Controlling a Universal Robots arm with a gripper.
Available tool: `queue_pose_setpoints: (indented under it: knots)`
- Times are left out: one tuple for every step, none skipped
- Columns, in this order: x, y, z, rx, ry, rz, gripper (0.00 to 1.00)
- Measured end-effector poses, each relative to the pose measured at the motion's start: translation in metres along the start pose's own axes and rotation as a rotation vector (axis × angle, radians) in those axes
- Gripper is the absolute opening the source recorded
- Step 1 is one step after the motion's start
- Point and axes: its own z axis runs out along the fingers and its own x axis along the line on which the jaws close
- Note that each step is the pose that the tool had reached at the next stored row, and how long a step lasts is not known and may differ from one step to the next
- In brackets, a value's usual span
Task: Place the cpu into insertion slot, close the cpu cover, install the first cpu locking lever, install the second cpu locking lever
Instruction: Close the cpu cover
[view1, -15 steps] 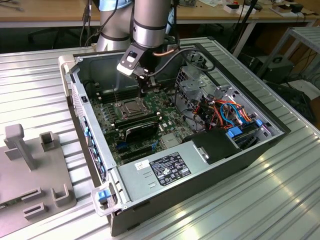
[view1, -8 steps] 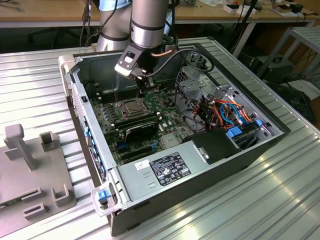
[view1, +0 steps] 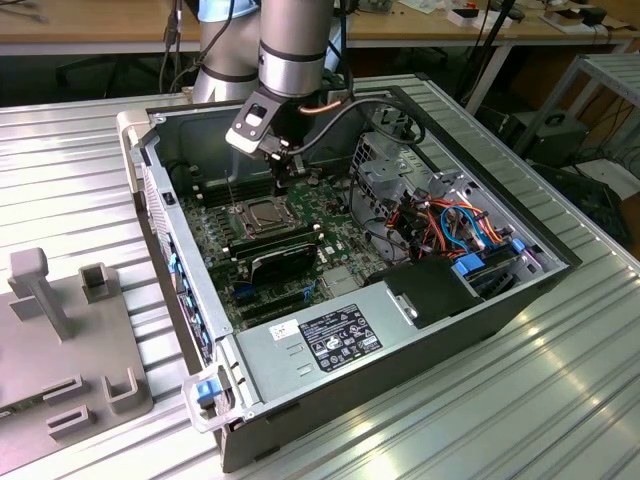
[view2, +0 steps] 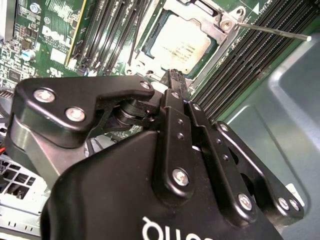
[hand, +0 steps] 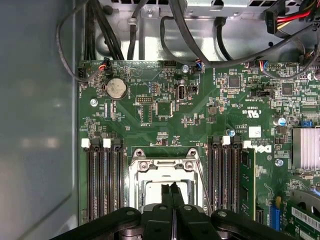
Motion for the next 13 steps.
queue_pose_setpoints:
  knots:
    - [0.0,-0.0004,0.0,0.0,0.0,0.0,0.11]
    - [0.0,-0.001,0.0001,0.0,0.0,0.0,0.11]
    - [0.0,-0.0014,0.0001,0.0,0.0,0.0,0.11]
    - [0.0,-0.0019,0.0001,0.0,0.0,0.0,0.11]
    - [0.0,-0.0028,0.0002,0.0,0.0,0.0,0.11]
    - [0.0,-0.0034,0.0002,0.0,-0.0001,-0.001,0.11]
    - [-0.0001,-0.0034,0.0002,-0.0007,0.0007,-0.022,0.11]
    - [0.0,-0.0034,0.0003,-0.002,0.0022,-0.052,0.11]
    - [0.0,-0.0035,0.0004,-0.0033,0.0035,-0.085,0.11]
    - [0.0,-0.0034,0.0004,-0.0042,0.0045,-0.108,0.11]
    - [0.0,-0.0034,0.0005,-0.0043,0.0046,-0.109,0.11]
    - [0.0,-0.0034,0.0005,-0.0043,0.0046,-0.109,0.11]
    - [0.0,-0.0034,0.0005,-0.0043,0.0046,-0.11,0.11]
